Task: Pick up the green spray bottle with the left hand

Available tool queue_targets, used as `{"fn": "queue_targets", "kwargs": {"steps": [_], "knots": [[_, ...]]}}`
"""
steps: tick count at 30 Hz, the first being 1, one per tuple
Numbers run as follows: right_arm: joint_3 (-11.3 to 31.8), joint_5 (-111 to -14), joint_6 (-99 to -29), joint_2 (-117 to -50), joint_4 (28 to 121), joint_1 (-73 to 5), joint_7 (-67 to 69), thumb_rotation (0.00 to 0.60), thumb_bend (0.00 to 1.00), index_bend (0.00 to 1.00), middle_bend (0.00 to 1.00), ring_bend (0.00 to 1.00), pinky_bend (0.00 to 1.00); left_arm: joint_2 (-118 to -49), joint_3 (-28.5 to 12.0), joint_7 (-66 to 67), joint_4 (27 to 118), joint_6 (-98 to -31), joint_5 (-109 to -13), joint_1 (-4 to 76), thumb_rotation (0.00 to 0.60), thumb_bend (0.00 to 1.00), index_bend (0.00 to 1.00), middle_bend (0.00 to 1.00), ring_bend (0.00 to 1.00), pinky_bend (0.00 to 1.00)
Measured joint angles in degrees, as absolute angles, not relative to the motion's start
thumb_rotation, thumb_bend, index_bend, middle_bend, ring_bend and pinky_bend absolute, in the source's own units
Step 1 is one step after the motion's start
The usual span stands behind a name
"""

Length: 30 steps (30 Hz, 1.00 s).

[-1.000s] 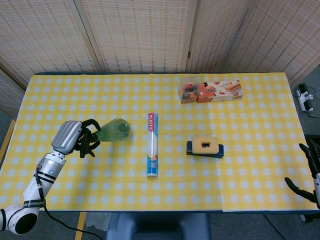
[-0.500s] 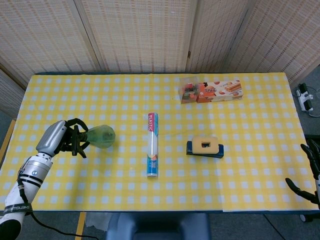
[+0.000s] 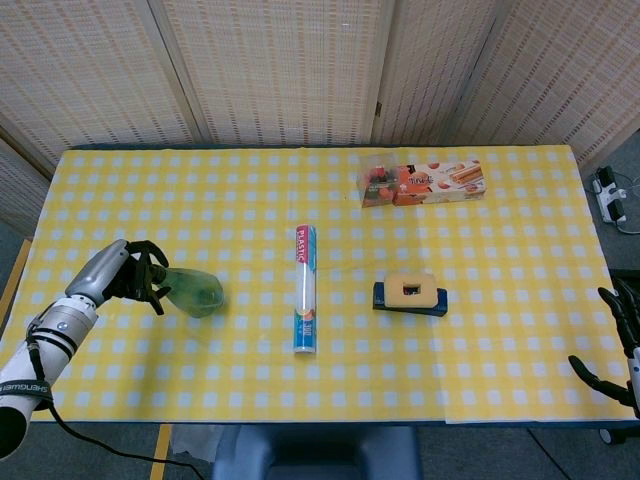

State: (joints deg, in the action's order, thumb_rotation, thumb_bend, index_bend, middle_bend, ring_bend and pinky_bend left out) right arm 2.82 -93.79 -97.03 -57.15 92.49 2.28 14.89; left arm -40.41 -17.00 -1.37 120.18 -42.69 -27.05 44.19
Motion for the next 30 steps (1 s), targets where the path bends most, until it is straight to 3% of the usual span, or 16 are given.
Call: {"fn": "queue_targets", "kwargs": {"steps": [13,18,25,30], "knots": [[2.9,-93.4,-96.9,-57.2,92.5,2.2,14.7,0.600,0.26,0.00,0.00,0.00,0.00,-43.7,-13.6,0.4,114.8,-40.7,-23.3,48.0,0.600,0.64,0.71,1.00,1.00,1.00],[2.9,-93.4,-96.7,-57.1,92.3,2.1,14.9,0.600,0.26,0.00,0.00,0.00,0.00,-44.4,-13.2,0.4,114.3,-41.2,-23.3,48.5,0.600,0.63,0.62,1.00,1.00,1.00],[3.0,-93.4,-97.0,-57.1,92.2,2.2,15.0,0.600,0.26,0.00,0.00,0.00,0.00,-45.3,-13.5,-1.2,114.0,-42.6,-25.2,47.7,0.600,0.40,0.45,1.00,1.00,1.00],[2.9,-93.6,-97.1,-57.1,92.1,2.2,15.0,0.600,0.26,0.00,0.00,0.00,0.00,-44.7,-13.9,-2.2,114.5,-42.5,-26.4,47.2,0.600,0.32,0.40,1.00,1.00,1.00]]}}
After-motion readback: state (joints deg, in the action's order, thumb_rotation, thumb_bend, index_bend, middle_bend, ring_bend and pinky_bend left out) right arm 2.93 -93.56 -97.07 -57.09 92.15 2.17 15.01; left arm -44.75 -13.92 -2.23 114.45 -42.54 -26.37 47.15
